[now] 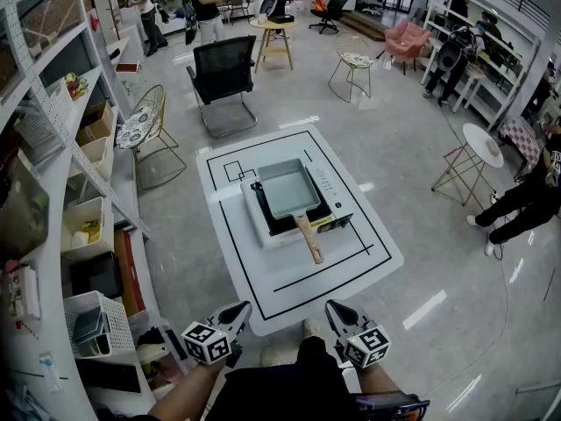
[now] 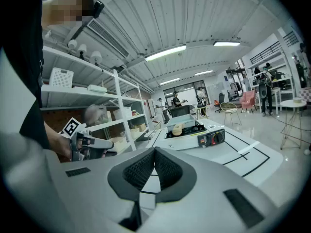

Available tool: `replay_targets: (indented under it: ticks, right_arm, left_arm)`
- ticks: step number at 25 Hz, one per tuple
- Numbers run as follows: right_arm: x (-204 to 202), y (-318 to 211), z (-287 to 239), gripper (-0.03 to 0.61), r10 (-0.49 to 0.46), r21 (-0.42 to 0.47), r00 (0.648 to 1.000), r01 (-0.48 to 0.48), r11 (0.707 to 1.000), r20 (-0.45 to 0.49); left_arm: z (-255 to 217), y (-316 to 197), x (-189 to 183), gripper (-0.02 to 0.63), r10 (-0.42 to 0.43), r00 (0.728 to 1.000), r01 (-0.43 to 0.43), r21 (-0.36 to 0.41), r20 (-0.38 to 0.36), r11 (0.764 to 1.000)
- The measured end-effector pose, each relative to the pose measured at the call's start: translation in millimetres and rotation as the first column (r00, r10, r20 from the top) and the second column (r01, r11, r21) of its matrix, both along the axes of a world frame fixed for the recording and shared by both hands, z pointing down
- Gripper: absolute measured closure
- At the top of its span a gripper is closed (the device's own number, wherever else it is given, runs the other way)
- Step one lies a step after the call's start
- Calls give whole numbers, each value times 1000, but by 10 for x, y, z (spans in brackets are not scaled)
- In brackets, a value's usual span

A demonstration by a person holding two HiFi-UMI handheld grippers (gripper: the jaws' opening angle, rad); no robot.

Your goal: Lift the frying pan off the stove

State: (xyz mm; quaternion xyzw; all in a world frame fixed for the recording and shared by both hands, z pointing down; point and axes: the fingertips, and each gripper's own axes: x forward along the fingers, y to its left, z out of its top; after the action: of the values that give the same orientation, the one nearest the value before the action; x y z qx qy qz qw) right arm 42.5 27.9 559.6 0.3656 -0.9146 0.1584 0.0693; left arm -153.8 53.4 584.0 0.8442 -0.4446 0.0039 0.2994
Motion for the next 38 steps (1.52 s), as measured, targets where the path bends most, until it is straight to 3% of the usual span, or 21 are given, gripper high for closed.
replay_targets:
  ticks: [4, 13, 32, 38]
  right_arm:
    - [-142, 329, -59, 554, 8, -25, 1000, -7, 1000, 22]
    - [-69, 593, -35, 554, 24, -19, 999, -25, 1000, -26]
    - [-57, 361, -89, 553, 52, -26, 998, -51, 998, 20]
    - [-134, 78, 24, 552, -24, -3, 1000, 24, 1000, 18]
  left_arm:
    - [41, 316, 25, 604, 20, 1000, -20, -28, 4, 999]
    - [-75, 497, 77, 604, 63, 998, -63, 12, -5, 998]
    - [-5, 427, -8, 604, 10, 1000, -10, -21, 6, 1000]
    - [7, 213, -22, 604, -18, 1000, 19, -41, 15, 999]
